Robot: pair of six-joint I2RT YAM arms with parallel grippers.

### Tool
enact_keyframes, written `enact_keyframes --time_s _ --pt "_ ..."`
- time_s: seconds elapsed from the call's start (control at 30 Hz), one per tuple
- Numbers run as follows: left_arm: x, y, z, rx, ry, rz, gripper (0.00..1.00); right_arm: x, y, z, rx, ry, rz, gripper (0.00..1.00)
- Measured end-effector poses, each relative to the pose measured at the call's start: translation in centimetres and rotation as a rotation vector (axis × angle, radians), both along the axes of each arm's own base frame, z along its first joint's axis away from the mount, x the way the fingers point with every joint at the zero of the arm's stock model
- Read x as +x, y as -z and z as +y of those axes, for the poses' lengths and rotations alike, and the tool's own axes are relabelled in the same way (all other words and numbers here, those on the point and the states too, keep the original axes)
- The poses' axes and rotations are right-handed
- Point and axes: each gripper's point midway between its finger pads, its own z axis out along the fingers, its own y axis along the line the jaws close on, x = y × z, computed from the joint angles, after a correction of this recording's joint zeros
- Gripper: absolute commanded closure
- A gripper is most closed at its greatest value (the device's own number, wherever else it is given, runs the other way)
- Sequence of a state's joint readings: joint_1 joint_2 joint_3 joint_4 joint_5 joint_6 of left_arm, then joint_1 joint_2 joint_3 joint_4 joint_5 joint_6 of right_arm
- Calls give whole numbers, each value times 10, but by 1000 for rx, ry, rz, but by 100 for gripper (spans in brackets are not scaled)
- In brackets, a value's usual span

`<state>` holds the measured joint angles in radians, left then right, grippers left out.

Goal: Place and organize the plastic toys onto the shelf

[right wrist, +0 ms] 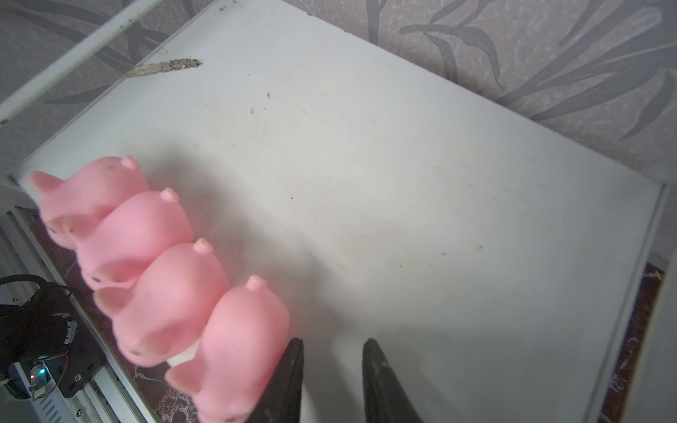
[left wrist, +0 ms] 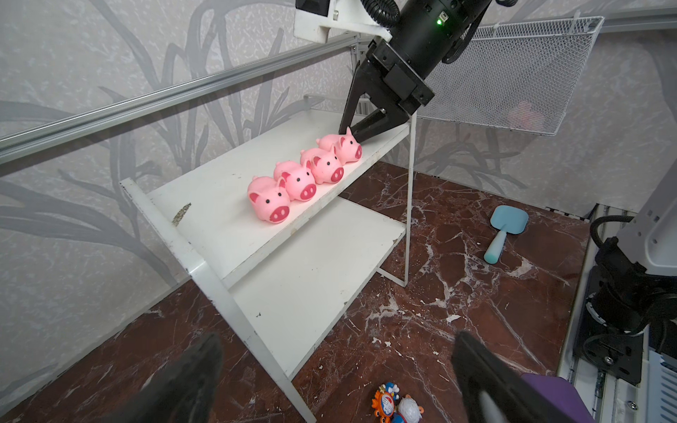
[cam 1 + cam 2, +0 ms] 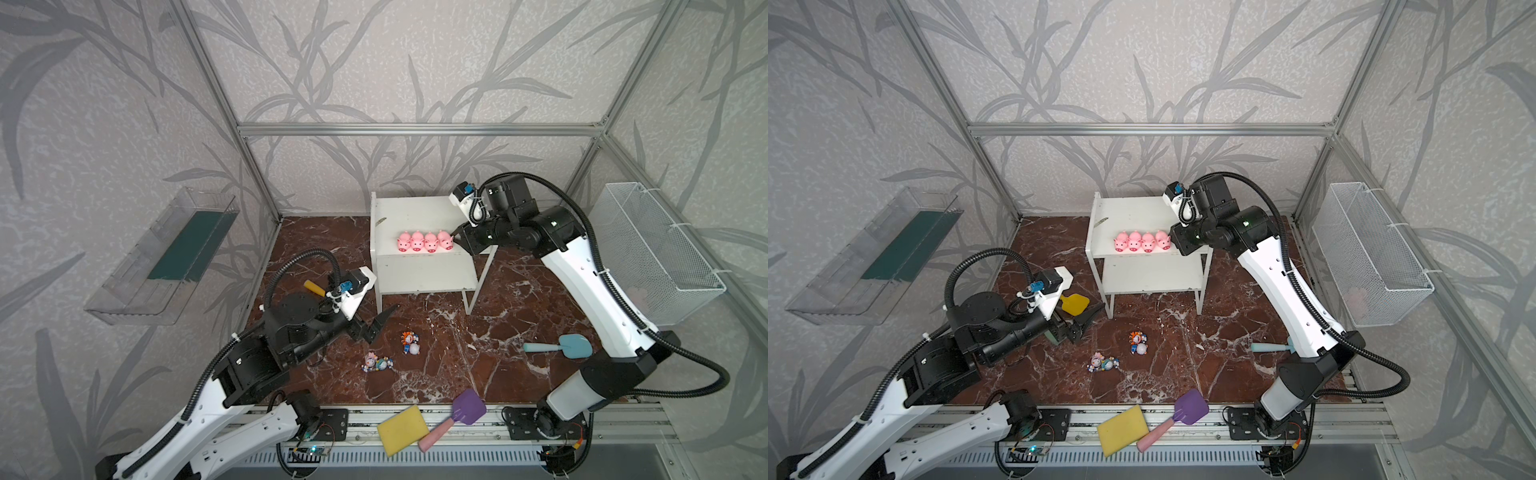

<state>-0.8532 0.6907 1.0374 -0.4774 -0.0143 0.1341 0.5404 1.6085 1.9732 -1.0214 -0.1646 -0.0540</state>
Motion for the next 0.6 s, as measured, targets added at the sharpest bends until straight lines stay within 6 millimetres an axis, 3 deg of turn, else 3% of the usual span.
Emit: enact_keyframes --time_s 0.37,0.6 --pt "0 1 -1 -2 3 5 1 -12 -5 8 12 -2 -3 70" --pt "1 1 -1 -2 3 7 1 -12 -10 1 -9 34 -33 70"
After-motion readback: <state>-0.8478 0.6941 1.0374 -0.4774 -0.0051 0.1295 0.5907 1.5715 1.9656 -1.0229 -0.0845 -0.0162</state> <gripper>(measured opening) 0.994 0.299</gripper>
